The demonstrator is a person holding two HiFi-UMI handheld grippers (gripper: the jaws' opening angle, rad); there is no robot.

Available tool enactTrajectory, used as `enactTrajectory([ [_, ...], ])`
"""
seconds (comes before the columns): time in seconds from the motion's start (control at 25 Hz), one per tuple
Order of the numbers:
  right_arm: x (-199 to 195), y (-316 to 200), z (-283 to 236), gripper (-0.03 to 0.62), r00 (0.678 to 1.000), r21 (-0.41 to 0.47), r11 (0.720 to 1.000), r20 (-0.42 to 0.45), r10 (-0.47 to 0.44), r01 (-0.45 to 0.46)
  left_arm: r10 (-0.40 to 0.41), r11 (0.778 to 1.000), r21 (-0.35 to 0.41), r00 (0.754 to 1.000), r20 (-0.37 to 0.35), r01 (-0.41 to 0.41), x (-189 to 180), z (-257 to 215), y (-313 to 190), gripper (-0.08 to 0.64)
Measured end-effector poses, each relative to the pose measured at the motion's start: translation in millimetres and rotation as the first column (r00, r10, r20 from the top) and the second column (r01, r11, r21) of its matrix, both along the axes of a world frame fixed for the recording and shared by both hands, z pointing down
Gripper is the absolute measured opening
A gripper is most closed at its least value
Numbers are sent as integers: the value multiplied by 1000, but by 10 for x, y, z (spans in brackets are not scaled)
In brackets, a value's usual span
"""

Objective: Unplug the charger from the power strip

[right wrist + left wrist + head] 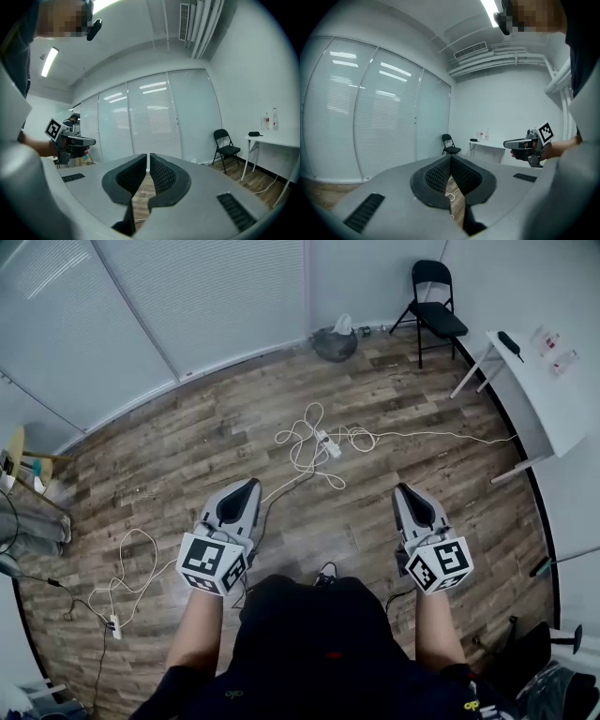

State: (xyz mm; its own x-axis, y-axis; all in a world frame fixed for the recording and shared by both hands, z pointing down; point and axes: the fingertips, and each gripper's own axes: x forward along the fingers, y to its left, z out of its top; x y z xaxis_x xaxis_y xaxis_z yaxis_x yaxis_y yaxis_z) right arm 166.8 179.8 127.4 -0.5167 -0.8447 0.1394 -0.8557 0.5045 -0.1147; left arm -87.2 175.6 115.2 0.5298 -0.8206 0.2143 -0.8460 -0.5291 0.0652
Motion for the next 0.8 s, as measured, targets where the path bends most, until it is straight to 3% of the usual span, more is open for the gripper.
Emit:
enactTrajectory([
  [0.36,453,-623,263,38,999,-62,998,32,-21,23,14,999,-32,1000,19,-14,543,111,-659,18],
  [0.8,469,-1381,597,38,999,-129,991,16,36,-33,99,992,-76,995,-8,-99,628,416,-1699,18],
])
